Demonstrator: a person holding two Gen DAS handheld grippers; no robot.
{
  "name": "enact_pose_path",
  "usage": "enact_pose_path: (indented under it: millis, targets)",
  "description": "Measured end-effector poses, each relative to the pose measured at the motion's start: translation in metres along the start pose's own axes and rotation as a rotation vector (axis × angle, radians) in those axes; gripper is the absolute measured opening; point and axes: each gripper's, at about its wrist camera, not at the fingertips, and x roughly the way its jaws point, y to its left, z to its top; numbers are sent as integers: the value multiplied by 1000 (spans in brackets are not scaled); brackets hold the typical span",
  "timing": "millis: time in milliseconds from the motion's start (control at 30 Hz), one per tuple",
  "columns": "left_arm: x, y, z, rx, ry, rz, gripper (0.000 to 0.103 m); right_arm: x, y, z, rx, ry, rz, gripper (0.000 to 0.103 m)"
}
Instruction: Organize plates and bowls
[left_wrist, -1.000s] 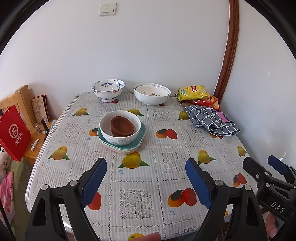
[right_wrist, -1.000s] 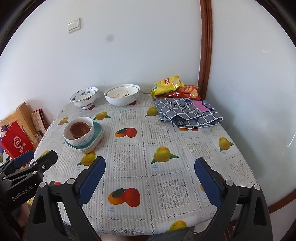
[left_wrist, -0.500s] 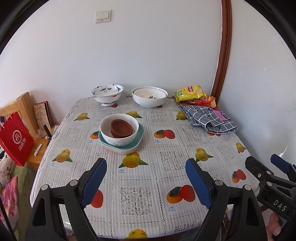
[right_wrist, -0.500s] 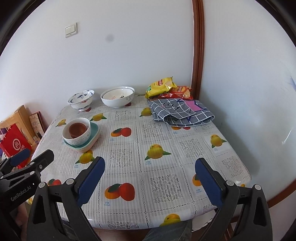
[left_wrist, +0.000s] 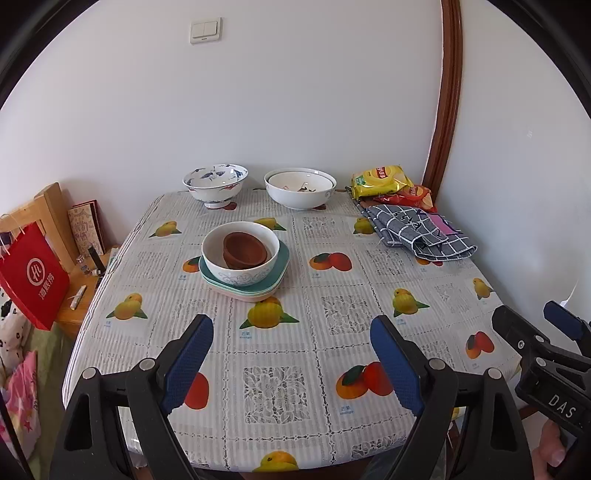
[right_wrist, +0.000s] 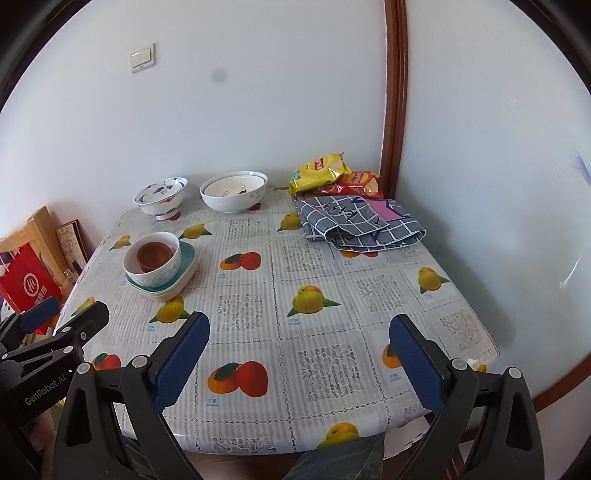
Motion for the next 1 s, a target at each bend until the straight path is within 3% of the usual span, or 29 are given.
enact_pose_path:
  millis: [1000]
  targets:
    - [-1,0,0,15,8,7,87,-2,2,1,-6,-3,4,97]
